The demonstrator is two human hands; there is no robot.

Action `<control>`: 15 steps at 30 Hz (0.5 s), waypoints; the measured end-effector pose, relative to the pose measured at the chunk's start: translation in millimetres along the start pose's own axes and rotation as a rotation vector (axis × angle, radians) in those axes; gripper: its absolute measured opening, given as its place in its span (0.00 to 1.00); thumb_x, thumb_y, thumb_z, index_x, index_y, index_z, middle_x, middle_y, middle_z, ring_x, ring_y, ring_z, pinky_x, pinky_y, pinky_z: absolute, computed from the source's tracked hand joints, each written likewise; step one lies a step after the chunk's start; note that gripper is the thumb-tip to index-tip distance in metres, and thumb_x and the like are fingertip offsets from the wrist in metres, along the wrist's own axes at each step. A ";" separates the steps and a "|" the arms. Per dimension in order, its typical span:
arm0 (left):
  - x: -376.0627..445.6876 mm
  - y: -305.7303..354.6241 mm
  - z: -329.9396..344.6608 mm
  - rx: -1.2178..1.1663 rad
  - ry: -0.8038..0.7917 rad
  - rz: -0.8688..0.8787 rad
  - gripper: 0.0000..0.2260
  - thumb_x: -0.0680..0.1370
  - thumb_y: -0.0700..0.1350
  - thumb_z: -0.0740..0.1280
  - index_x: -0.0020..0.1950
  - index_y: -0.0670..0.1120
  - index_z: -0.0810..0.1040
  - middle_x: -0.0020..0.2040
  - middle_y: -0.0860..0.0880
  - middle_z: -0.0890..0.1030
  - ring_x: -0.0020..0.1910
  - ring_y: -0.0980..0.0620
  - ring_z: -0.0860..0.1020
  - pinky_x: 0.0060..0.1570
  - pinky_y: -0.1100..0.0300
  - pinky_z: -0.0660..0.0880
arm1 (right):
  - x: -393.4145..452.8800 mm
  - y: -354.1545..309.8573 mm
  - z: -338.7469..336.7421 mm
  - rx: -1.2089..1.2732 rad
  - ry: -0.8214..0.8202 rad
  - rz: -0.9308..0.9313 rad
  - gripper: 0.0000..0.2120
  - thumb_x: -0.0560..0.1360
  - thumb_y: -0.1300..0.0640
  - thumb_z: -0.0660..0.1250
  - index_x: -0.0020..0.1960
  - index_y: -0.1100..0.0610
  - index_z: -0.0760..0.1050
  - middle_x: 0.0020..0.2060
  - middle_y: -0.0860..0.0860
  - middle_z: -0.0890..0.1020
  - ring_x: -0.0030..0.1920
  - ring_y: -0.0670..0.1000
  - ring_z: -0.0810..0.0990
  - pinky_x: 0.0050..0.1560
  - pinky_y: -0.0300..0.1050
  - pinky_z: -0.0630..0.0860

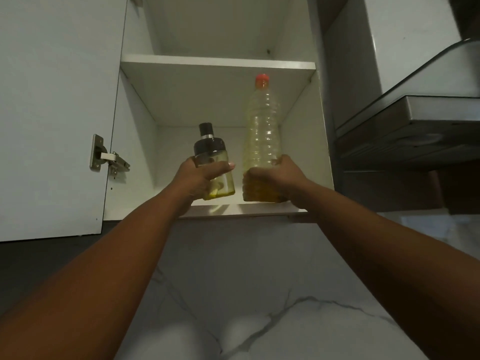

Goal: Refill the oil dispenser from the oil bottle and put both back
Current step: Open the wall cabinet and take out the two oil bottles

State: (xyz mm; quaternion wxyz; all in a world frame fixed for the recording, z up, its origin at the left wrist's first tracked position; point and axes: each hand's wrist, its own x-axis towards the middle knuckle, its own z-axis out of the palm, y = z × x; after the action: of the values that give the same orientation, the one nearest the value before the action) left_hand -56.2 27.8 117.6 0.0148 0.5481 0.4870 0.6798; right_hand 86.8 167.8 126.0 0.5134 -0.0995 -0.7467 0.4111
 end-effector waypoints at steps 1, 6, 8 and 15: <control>-4.0 2.8 1.1 0.005 -0.018 0.014 0.14 0.72 0.47 0.75 0.53 0.51 0.75 0.56 0.43 0.81 0.54 0.44 0.81 0.41 0.57 0.79 | -3.0 -1.8 0.2 -0.014 -0.005 -0.006 0.39 0.55 0.49 0.81 0.61 0.60 0.73 0.49 0.56 0.84 0.42 0.54 0.86 0.38 0.48 0.82; -24.1 15.7 0.5 0.010 -0.122 0.051 0.17 0.70 0.49 0.75 0.56 0.49 0.76 0.55 0.44 0.81 0.53 0.43 0.82 0.40 0.57 0.80 | -29.1 -16.9 -0.5 -0.086 0.004 -0.060 0.41 0.56 0.46 0.80 0.64 0.56 0.70 0.50 0.54 0.83 0.44 0.51 0.85 0.36 0.44 0.81; -34.2 21.4 -0.7 0.013 -0.175 0.068 0.20 0.68 0.50 0.76 0.57 0.50 0.76 0.54 0.46 0.82 0.52 0.45 0.82 0.42 0.56 0.81 | -43.3 -24.6 -3.2 -0.100 0.010 -0.069 0.41 0.57 0.46 0.80 0.65 0.56 0.69 0.51 0.53 0.82 0.45 0.51 0.85 0.36 0.45 0.81; -69.8 25.0 -8.4 0.027 -0.266 0.077 0.27 0.64 0.52 0.78 0.60 0.50 0.75 0.56 0.45 0.82 0.50 0.48 0.84 0.43 0.54 0.83 | -97.9 -44.1 -11.3 -0.186 -0.041 -0.110 0.26 0.65 0.52 0.78 0.59 0.57 0.75 0.48 0.53 0.83 0.46 0.51 0.85 0.40 0.43 0.81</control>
State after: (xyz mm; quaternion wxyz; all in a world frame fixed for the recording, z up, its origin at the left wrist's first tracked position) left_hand -21.9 -29.4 84.1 0.0456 0.6518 0.4685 0.5946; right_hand 152.8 89.4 92.1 0.5083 -0.0970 -0.7963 0.3131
